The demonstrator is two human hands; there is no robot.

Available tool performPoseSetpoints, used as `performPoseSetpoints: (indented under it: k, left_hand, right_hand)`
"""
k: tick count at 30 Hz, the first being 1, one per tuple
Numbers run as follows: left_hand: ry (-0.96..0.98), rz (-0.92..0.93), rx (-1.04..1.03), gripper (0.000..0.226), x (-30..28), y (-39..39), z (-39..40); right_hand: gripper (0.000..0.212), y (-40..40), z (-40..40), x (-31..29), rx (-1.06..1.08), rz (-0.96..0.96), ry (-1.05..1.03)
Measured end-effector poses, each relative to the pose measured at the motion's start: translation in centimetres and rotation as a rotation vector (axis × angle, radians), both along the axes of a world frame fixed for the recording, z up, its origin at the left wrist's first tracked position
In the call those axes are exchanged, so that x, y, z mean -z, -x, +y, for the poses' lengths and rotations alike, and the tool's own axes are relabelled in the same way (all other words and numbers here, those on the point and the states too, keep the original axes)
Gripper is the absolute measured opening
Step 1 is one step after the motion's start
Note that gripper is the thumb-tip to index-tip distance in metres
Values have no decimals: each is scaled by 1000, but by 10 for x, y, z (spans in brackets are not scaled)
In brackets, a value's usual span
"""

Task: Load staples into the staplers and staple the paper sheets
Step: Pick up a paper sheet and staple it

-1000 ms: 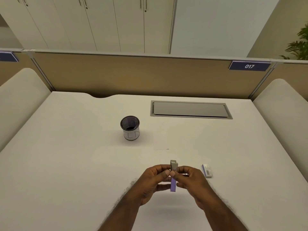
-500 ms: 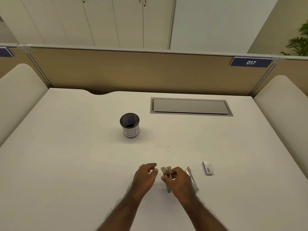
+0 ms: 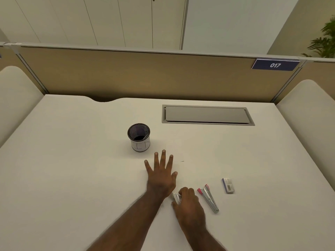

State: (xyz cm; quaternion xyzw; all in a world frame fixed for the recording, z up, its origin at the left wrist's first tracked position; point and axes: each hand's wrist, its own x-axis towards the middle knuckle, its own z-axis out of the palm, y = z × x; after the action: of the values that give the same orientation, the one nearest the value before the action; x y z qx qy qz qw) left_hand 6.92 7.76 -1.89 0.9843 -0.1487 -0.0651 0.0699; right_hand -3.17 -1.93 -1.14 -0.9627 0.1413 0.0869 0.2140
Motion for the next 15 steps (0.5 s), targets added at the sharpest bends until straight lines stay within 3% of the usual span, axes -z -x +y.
performPoseSetpoints:
  k: [6,11,15]
  left_hand:
    - [-59,88,28,65,11,-39,-18]
    - [-90,49,19,63,17,-57,-22]
    - [-41,-21,61,45,17,-61,-20]
  right_hand:
    - [75,5,7,14,-36,-75,155]
    - [84,4,5,24,-167,-69,219]
    - [84,3,1,28,-171,-4,201]
